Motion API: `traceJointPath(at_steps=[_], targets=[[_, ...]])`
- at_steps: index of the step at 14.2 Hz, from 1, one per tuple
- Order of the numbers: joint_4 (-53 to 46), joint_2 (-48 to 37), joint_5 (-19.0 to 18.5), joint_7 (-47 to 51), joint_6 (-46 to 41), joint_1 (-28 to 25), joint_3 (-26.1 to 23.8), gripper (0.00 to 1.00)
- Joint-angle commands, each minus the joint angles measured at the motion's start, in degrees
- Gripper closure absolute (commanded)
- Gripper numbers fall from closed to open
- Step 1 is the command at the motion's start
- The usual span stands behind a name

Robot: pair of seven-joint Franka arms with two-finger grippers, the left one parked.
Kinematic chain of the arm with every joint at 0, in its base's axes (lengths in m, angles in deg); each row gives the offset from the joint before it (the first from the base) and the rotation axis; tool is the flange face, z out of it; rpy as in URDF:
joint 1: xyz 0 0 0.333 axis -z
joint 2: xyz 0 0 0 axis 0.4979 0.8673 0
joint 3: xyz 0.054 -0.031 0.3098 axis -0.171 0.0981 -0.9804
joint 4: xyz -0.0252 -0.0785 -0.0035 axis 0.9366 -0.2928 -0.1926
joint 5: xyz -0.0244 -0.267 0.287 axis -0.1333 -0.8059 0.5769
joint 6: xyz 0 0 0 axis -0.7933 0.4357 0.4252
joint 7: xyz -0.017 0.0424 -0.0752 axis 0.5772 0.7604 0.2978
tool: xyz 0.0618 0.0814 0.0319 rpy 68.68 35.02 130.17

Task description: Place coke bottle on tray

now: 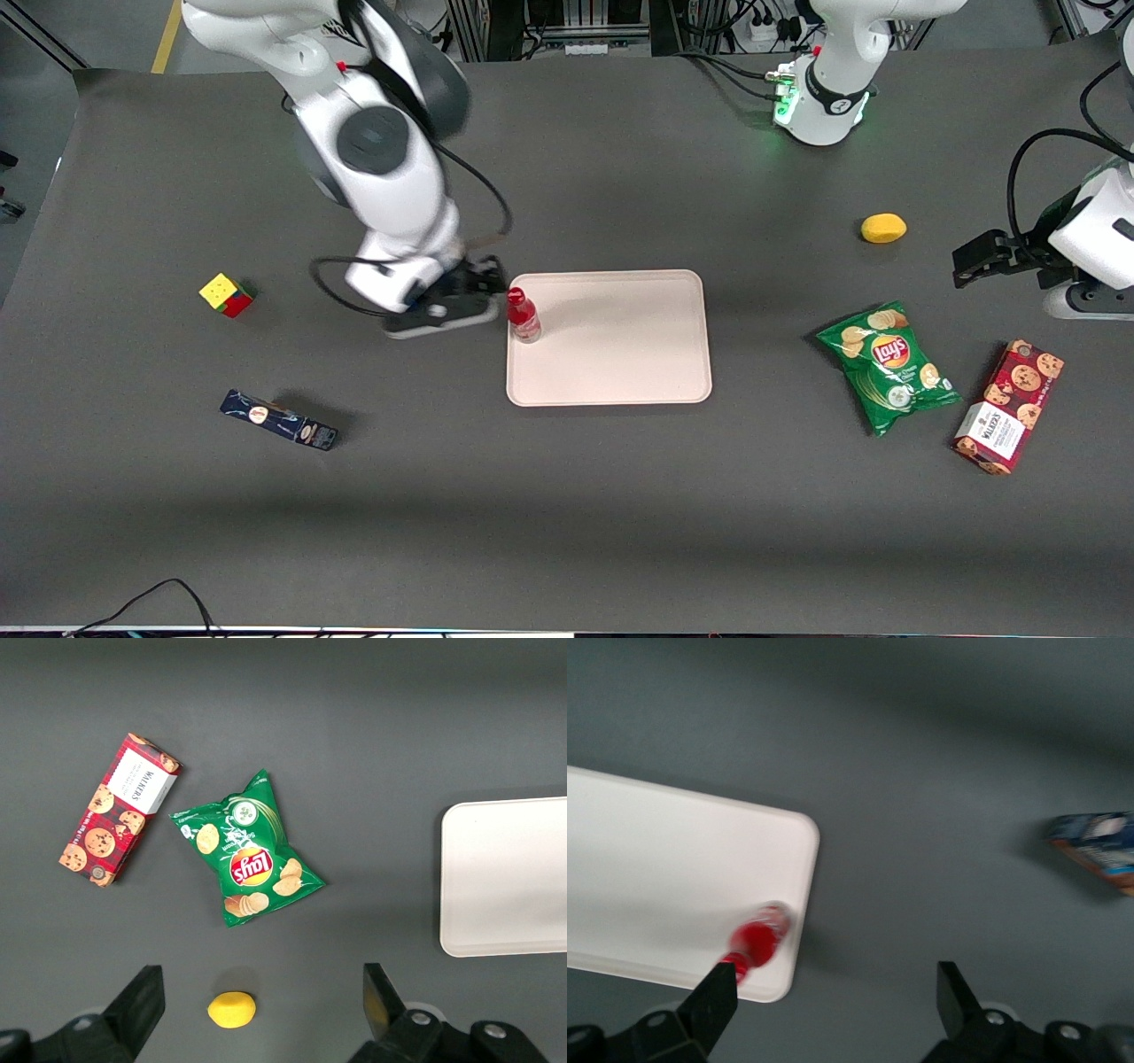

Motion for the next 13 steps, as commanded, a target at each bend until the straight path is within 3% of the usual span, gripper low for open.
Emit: traceJointPath(at_steps=[1,2,4,9,11,13], targets=[[2.2,-11.3,10.7,-15.7,-6.0,0.8,11.6,0.00],[2.6,-13.0,13.0,-19.1,-7.5,0.7,15.1,0.00],[3.0,-14.5,12.9,-19.8,-9.0,1.8,17.9,0.00],[4.1,-14.8,12.1,-19.8,-9.2,11.3,18.4,0.00],[4.1,-14.7,6.5,-19.6,-9.3,11.9,18.9,0.00],[4.1,-14.8,5.3,-19.3,-10.9,11.9,21.1,0.00]])
